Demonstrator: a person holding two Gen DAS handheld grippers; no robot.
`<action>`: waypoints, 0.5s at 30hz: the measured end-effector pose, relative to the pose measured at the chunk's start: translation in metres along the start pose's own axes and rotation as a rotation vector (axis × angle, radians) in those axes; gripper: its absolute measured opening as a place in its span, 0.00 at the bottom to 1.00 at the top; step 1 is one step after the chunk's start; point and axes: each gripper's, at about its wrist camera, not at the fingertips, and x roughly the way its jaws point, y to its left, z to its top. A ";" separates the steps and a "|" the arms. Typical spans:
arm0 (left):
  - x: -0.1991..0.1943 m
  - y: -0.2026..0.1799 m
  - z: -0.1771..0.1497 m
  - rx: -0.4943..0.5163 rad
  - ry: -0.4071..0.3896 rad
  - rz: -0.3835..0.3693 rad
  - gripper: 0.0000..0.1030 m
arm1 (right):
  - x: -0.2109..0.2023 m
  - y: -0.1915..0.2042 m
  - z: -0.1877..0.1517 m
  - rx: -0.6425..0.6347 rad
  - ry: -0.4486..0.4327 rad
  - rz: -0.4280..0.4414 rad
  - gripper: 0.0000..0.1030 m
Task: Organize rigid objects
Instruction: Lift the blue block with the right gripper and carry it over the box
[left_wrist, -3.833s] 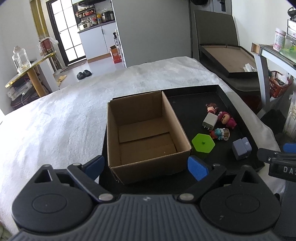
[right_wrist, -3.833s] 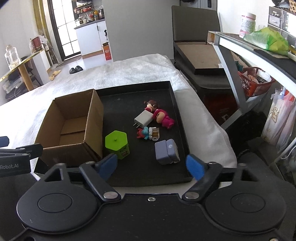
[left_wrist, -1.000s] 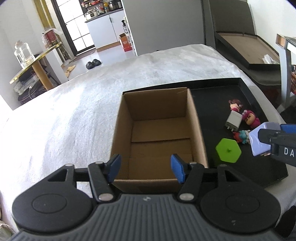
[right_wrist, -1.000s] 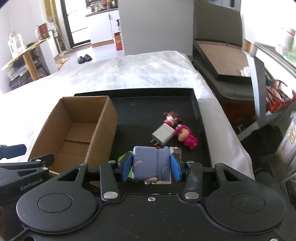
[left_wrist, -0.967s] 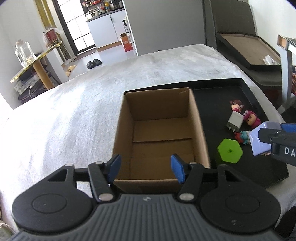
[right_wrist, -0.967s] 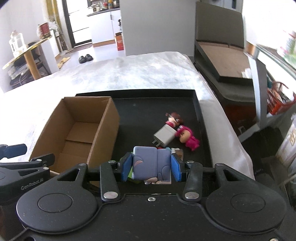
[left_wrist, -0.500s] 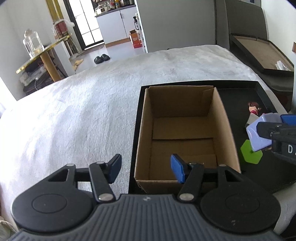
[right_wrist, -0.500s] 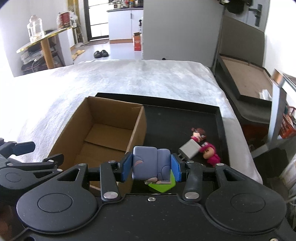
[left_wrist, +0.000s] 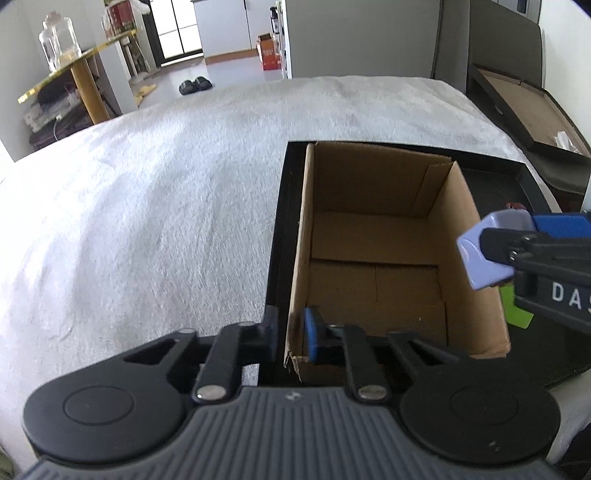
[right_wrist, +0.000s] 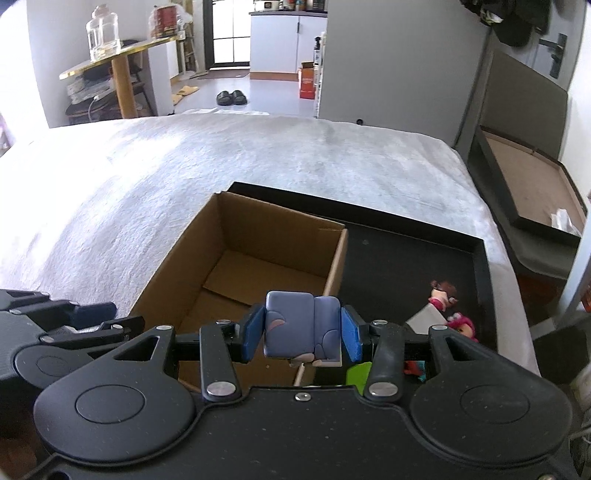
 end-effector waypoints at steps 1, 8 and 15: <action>0.001 0.001 -0.001 0.000 -0.003 -0.002 0.05 | 0.002 0.002 0.001 -0.006 0.002 0.003 0.43; 0.006 0.008 -0.002 -0.034 -0.004 -0.013 0.05 | 0.015 0.014 0.007 -0.050 -0.002 0.010 0.43; 0.008 0.014 0.000 -0.075 0.015 -0.033 0.05 | 0.024 0.027 0.016 -0.081 -0.014 0.048 0.43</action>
